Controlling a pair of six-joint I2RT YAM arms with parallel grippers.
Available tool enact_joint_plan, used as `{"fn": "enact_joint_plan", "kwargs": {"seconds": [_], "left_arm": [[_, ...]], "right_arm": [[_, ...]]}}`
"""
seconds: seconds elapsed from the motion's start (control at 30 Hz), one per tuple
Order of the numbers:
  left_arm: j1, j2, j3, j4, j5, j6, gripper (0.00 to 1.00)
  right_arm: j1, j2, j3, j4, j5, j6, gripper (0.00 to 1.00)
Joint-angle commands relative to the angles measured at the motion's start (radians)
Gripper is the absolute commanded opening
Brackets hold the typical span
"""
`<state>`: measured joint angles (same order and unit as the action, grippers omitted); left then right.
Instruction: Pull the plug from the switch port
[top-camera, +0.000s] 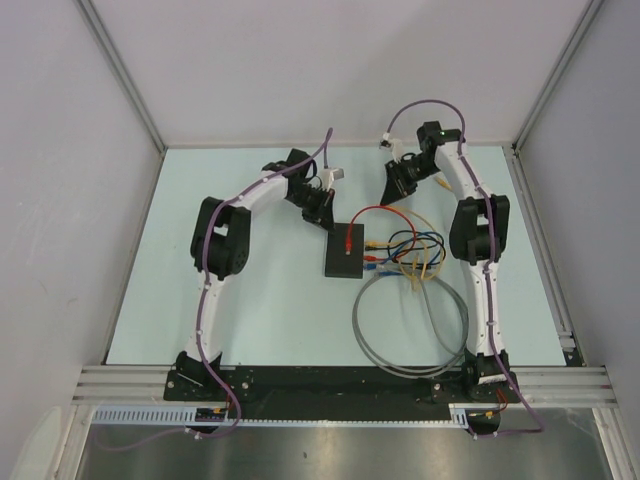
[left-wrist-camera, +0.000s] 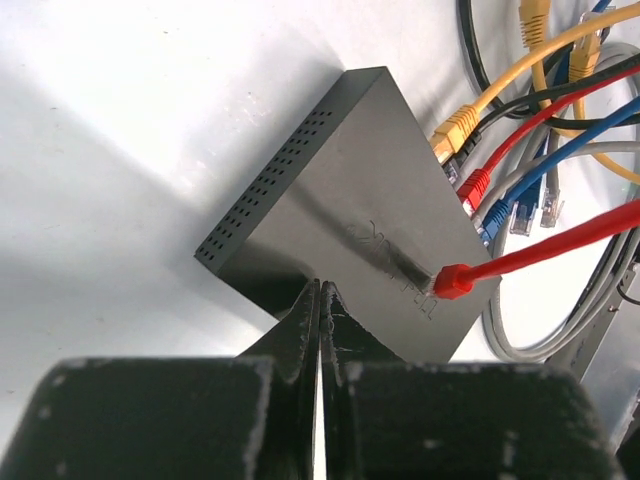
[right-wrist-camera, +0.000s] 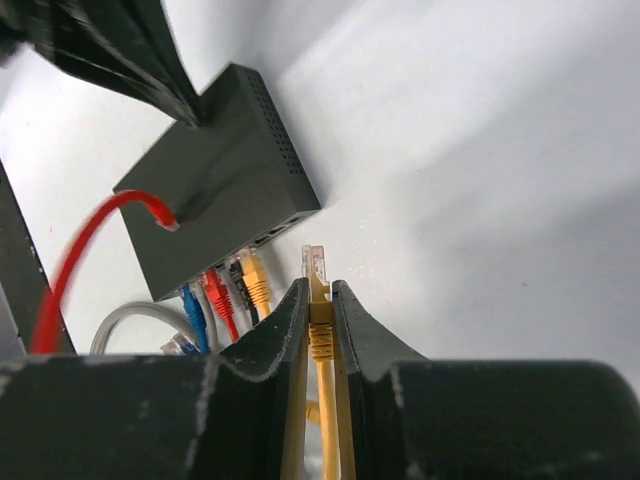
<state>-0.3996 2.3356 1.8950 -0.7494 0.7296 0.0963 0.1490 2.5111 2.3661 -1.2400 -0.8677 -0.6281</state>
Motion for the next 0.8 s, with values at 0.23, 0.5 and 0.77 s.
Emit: {"fn": "enact_joint_plan", "kwargs": {"seconds": [0.23,0.5,0.77], "left_arm": [[0.013,-0.044,0.036,0.004,-0.042,0.022,0.00],[0.018,-0.042,0.050,0.004,-0.047,0.023,0.00],[0.016,-0.042,0.050,0.005,-0.055,0.023,0.00]], "right_arm": [[-0.069,-0.181,0.173,0.192,0.053,0.148,0.00],[-0.134,-0.258,0.214,0.408,0.078,0.294,0.00],[-0.132,-0.264,0.131,0.346,0.206,0.174,0.00]]}}
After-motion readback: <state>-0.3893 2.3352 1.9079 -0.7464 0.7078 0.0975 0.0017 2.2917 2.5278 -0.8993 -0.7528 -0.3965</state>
